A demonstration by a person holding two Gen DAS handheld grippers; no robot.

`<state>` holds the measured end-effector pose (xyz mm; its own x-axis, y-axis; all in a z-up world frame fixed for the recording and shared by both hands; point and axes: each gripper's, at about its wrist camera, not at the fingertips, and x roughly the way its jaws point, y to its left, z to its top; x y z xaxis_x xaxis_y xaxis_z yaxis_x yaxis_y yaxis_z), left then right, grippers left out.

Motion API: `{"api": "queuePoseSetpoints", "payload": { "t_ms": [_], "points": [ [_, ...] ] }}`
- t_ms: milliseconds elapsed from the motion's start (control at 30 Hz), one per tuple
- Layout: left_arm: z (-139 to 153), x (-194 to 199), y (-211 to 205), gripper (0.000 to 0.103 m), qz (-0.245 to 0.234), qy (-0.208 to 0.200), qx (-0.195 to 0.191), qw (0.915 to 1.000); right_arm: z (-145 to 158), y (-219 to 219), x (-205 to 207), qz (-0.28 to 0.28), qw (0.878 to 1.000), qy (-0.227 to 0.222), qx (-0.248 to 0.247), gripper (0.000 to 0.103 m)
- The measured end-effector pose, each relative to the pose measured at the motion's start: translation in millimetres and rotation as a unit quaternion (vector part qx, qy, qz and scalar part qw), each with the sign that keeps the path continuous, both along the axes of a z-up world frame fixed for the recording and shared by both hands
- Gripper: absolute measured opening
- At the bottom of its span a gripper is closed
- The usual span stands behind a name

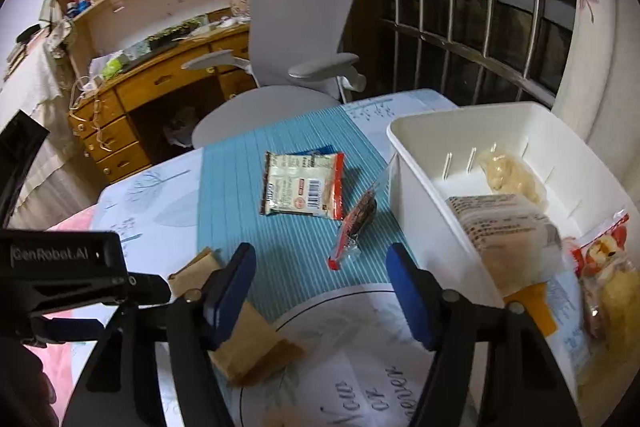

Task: Organize snacks
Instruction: 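Move the left tool to the tan wafer while the right tool approaches the red-striped packet, then grasp the tan wafer with the left tool while the right tool grasps the red-striped packet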

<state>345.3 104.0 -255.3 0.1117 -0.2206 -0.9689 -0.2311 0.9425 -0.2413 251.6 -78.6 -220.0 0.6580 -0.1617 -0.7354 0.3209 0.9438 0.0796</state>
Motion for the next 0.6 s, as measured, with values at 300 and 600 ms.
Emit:
{"api": "queuePoseSetpoints", "payload": {
  "t_ms": [300, 600],
  "points": [
    [-28, 30, -22, 0.096, -0.004, 0.021, 0.005, 0.9998, -28, -8, 21, -0.014, 1.000, 0.016, -0.001, 0.052],
    [-48, 45, -50, 0.095, -0.026, 0.045, 0.027, 0.9983, -43, -15, 30, -0.021, 0.999, 0.019, -0.021, 0.047]
  ]
}}
